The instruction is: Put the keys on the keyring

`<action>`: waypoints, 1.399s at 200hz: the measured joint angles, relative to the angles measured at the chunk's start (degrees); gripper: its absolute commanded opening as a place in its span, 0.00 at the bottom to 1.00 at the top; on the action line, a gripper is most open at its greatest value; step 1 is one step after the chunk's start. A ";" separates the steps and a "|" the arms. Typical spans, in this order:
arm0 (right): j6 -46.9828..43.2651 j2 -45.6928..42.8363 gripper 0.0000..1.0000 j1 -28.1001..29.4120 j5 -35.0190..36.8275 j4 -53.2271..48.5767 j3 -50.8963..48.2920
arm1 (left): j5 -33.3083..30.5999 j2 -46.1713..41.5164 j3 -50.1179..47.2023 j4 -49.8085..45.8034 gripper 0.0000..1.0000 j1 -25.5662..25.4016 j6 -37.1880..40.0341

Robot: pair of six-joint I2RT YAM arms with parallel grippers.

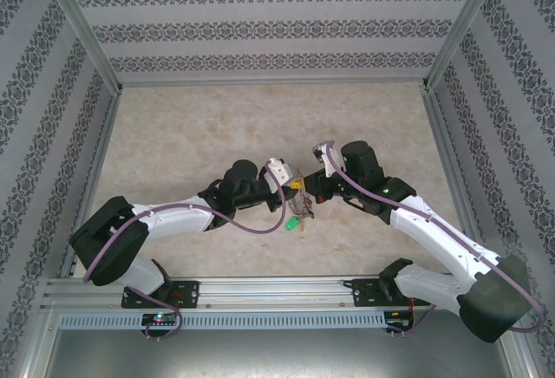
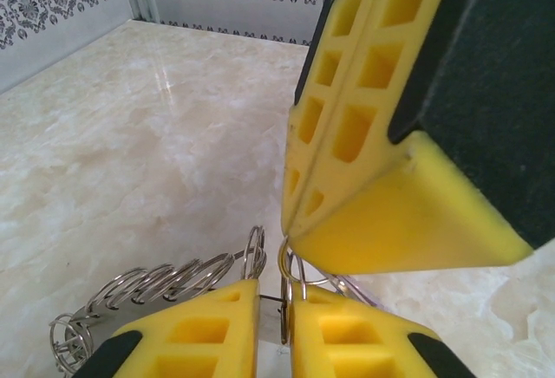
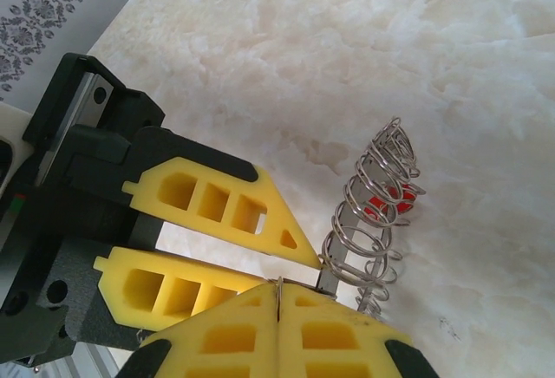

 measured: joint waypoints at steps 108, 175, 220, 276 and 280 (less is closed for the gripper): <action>-0.39 0.48 0.00 0.00 -0.26 -0.04 0.13 | 0.17 0.00 0.83 -1.86 0.00 -0.02 1.14; 1.18 0.42 0.00 -2.40 0.98 -0.83 -0.02 | -0.61 0.00 0.76 -1.40 0.00 -0.02 1.01; 1.38 0.42 0.00 -2.56 -1.42 -0.26 -0.02 | -0.68 0.00 0.74 -1.38 0.15 -0.02 0.98; 1.33 0.42 0.00 -2.56 -4.11 -0.24 -0.02 | -1.79 0.00 0.76 -1.44 0.21 -0.02 1.05; 1.33 0.42 0.00 -2.56 -4.13 -0.24 -0.02 | -1.81 0.00 0.76 -1.46 0.21 -0.02 1.05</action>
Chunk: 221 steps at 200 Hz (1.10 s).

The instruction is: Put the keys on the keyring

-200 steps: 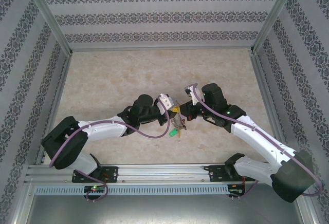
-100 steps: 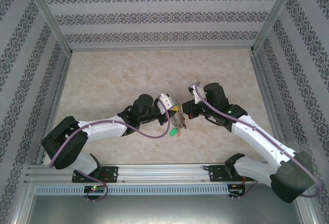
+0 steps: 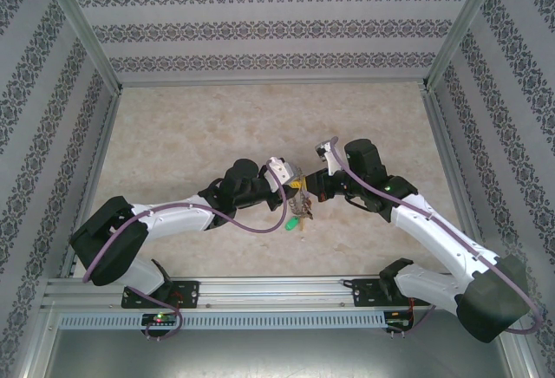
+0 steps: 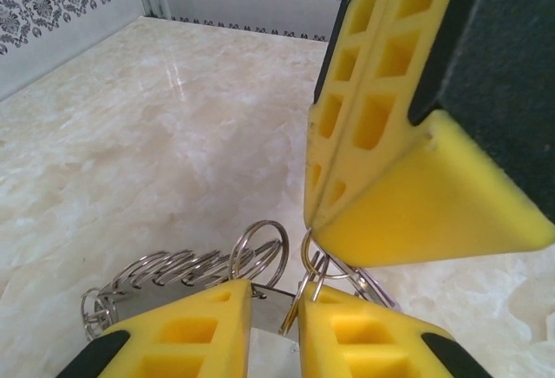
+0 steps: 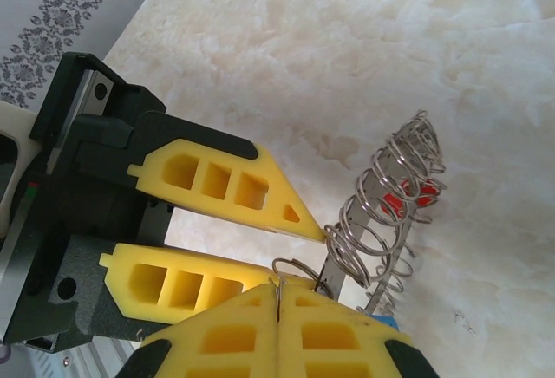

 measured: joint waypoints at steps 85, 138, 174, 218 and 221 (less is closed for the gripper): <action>-0.22 0.74 0.00 0.00 -0.81 -0.13 0.85 | -0.04 0.00 1.40 -2.10 0.10 0.00 1.22; -0.42 0.81 0.00 0.00 0.28 -0.20 0.90 | 0.15 -0.63 1.42 -3.41 0.00 0.00 1.75; -0.37 0.61 0.00 0.00 2.08 -0.35 0.90 | -0.15 -0.66 1.42 -3.43 0.00 0.00 1.68; -0.37 -0.35 0.00 -0.02 4.28 -1.07 0.37 | -0.33 -0.63 1.40 -3.37 0.00 0.00 0.15; -0.37 -0.39 0.00 -0.02 4.39 -1.07 0.35 | -0.33 -0.63 1.38 -3.37 0.00 0.00 0.07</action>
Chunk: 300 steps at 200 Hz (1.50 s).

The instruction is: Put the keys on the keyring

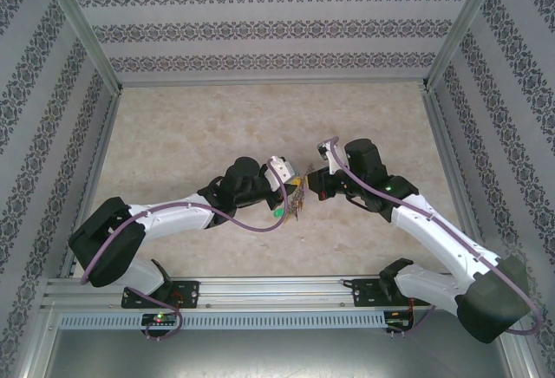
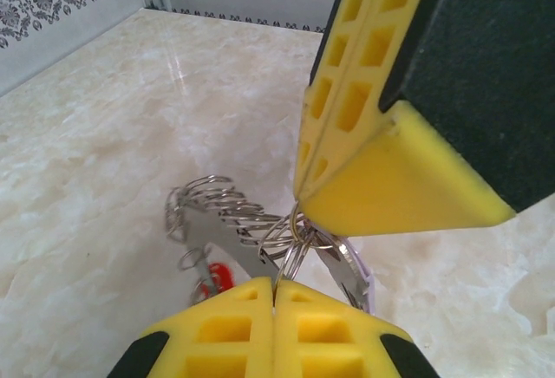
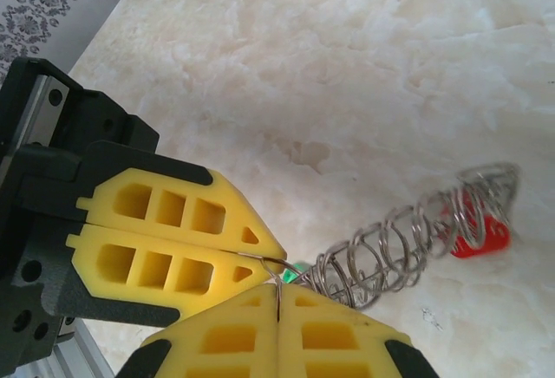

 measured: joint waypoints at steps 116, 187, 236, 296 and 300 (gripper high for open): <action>-0.92 -0.04 0.00 -0.09 -1.16 -0.31 0.22 | 0.68 0.00 0.31 -0.57 0.25 0.00 -0.26; -1.64 -0.02 0.00 -0.09 -2.89 -0.46 0.48 | 2.40 0.00 3.04 -4.63 0.28 0.00 3.26; -2.43 0.02 0.00 -0.09 -3.32 -0.92 0.92 | 2.62 0.00 4.09 -7.39 0.25 0.00 4.96; -2.45 0.02 0.00 -0.07 -3.74 -0.87 0.98 | 2.60 0.13 4.72 -8.52 0.21 0.00 5.57; -2.45 0.02 0.00 -0.07 -3.74 -0.87 0.98 | 2.62 0.17 4.74 -8.59 0.21 0.00 5.60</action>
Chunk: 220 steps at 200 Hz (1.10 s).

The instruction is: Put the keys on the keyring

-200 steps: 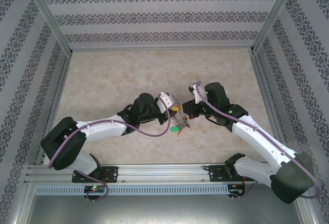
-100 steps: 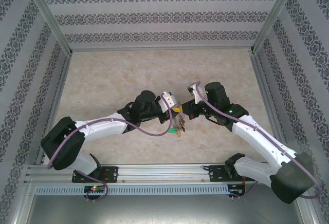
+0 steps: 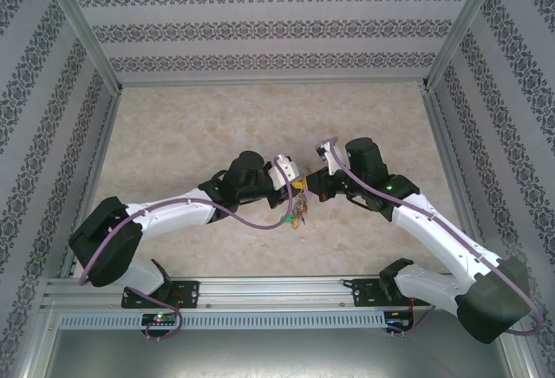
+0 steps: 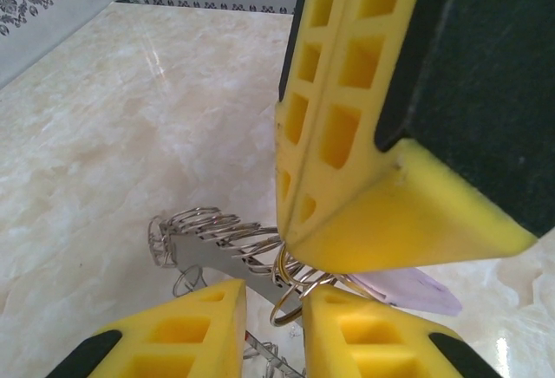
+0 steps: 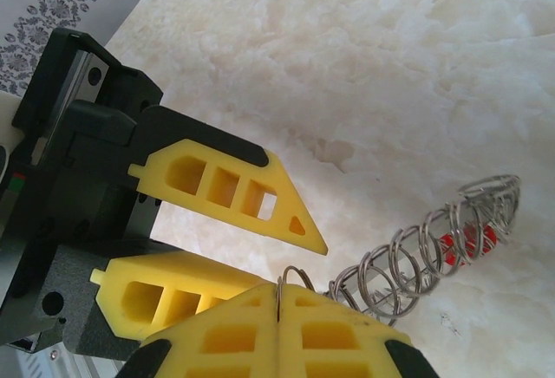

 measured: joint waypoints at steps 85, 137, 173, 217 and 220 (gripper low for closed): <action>0.02 0.00 0.00 0.00 0.52 -0.17 0.00 | 0.42 0.59 0.61 -0.50 0.00 0.00 0.57; 1.64 -1.73 0.00 -0.02 4.76 -0.11 -1.14 | -0.46 0.59 0.24 0.55 0.00 0.00 -0.96; 3.39 -2.03 0.00 -0.02 6.12 0.55 -2.10 | -0.42 0.59 -1.36 3.06 0.00 0.00 -3.72; 3.72 -1.86 0.00 -0.04 4.79 1.38 -2.05 | -0.44 0.59 -1.46 3.82 0.14 0.00 -4.70; 3.69 -1.84 0.00 -0.04 4.52 1.40 -2.03 | -0.44 0.59 -1.46 3.82 0.16 0.00 -4.61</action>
